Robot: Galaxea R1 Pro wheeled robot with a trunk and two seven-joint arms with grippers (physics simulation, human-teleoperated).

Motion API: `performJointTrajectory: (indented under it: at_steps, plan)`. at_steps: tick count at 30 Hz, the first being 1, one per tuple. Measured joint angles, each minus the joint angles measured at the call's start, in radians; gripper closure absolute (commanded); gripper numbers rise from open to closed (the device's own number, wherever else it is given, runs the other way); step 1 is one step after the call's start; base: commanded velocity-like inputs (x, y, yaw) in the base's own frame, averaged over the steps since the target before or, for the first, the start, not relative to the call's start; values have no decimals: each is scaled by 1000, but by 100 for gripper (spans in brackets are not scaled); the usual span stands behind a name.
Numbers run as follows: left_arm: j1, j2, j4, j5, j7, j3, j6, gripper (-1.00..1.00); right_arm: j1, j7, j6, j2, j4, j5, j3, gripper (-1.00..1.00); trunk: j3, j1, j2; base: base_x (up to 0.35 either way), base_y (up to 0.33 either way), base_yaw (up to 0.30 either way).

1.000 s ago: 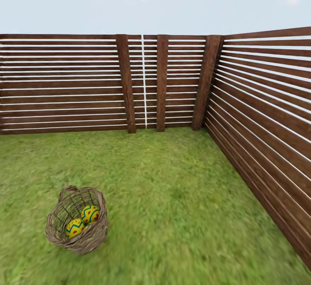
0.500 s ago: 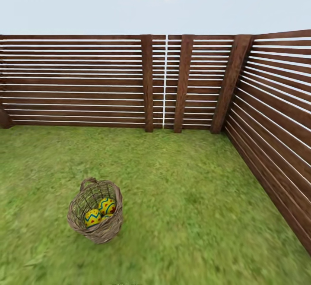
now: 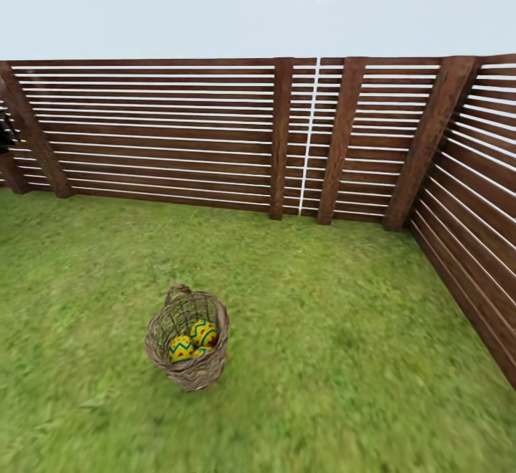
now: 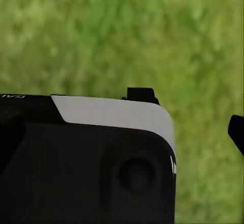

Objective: Take the three Easter eggs out of the wicker basket on the lawn in the garden, then place them on the lawn next to a single tree (choose any tree) so that all three eggs are next to the same tree and none are left in the basket.

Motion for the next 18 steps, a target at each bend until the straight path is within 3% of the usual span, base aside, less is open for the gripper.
performJointTrajectory:
  at_steps: [8, 18]
  plan:
    - [0, 0, -2, 0, 0, 0, 0, -100, 0, 0, 0, 0, 0, 0, 0, -100, 0, 0, 0, 0, -40, 290]
    - [0, 0, -3, 0, 1, 0, 0, -100, 0, 0, 0, 0, 0, 0, 0, -100, 0, 0, 0, 0, -266, 287]
